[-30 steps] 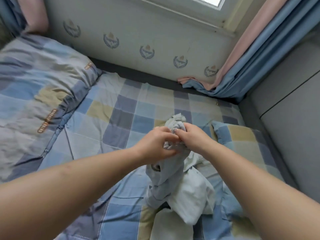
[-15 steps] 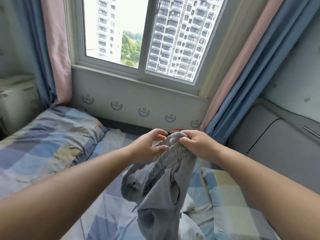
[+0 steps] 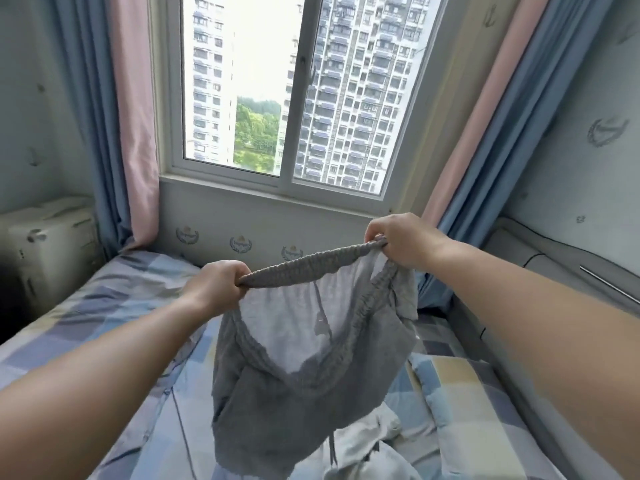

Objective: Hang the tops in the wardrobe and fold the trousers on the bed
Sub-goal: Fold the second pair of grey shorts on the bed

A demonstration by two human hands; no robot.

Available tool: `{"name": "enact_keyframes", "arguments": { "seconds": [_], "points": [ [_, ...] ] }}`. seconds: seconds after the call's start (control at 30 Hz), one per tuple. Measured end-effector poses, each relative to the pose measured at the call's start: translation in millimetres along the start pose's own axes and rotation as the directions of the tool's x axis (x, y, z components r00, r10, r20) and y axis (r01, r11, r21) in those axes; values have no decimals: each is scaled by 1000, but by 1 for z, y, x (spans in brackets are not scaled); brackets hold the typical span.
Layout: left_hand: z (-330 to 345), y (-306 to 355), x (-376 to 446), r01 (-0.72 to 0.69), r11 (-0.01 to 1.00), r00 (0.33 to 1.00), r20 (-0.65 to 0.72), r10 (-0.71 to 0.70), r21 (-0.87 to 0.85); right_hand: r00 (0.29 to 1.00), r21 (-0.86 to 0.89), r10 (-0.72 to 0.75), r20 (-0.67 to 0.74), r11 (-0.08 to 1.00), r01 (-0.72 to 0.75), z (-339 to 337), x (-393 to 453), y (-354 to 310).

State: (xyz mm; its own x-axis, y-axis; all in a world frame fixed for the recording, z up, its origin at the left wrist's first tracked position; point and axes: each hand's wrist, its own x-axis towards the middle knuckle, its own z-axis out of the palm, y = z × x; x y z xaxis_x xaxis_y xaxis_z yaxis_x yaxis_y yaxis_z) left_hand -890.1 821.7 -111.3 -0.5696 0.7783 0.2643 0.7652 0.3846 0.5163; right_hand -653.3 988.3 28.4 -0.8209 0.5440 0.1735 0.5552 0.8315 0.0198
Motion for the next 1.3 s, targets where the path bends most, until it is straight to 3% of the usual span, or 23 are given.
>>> {"name": "enact_keyframes", "arguments": {
  "seconds": [0.13,0.3,0.5,0.67,0.73,0.8,0.87,0.9,1.03,1.1,1.13,1.17,1.2,1.23,1.27,1.3],
  "points": [
    [-48,-37,-10,24,995,997,-74,-17,99,992,-134,117,-56,983,-123,4,-8,-16],
    [-116,-76,-11,27,994,989,-149,-11,106,955,-121,282,-97,949,-292,36,-25,-51],
    [-173,-134,-19,39,937,998,-53,-22,346,926,-120,376,-26,919,-377,61,-24,-107],
    [-193,-172,-34,118,858,991,-11,-130,500,916,-208,400,-23,895,-395,66,-19,-142],
    [-196,-188,-38,229,916,966,41,-256,330,868,-175,495,51,860,-480,70,-18,-153],
    [-194,-196,-44,385,922,915,146,-377,-31,783,63,576,233,795,-603,72,-16,-162],
    [-194,-199,-51,471,820,881,223,-418,-325,687,428,577,442,537,-727,73,-17,-171],
    [-195,-201,-53,478,779,878,238,-415,-405,678,556,556,480,405,-726,73,-19,-174],
    [-197,-208,-55,376,616,918,188,-350,-692,796,885,478,372,75,-459,80,-27,-172],
    [-194,-211,-52,333,473,920,172,-351,-816,804,943,498,324,-104,-316,84,-28,-173],
    [-191,-213,-52,327,452,919,167,-358,-830,797,948,515,316,-132,-290,86,-29,-175],
    [-188,-214,-52,319,528,923,131,-363,-787,782,947,550,291,-49,-318,90,-31,-177],
    [-185,-215,-51,302,693,934,56,-354,-654,772,913,594,226,148,-381,93,-34,-177],
    [-182,-217,-51,269,852,951,-17,-310,-449,789,780,596,150,419,-465,95,-37,-174],
    [-180,-219,-53,242,933,964,-40,-262,-266,813,594,568,127,613,-521,95,-43,-174],
    [-177,-219,-54,237,957,967,-58,-249,-168,811,448,574,113,699,-557,96,-46,-172]
  ]
}}
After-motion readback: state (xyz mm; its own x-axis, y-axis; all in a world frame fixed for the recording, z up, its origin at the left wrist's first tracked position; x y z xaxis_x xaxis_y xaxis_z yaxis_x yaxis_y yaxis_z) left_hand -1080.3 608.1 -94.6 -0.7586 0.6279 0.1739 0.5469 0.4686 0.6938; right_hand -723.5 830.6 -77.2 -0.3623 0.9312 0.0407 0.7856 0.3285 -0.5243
